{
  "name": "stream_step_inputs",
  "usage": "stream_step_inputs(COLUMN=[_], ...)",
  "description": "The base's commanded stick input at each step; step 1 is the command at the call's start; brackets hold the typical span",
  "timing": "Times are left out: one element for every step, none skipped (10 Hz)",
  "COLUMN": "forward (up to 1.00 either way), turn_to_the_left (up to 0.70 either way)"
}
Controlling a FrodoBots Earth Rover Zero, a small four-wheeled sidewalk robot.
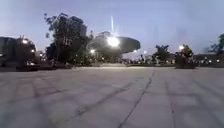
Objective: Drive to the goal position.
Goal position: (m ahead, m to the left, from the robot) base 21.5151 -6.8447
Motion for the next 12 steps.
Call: stream_step_inputs(forward=[0.70,0.70,0.70,0.70,0.70,0.70,0.70,0.70,0.70,0.70,0.70,0.70], turn_to_the_left=[0.00,0.00,0.00,0.00,0.00,0.00,0.00,0.00,0.00,0.00,0.00,0.00])
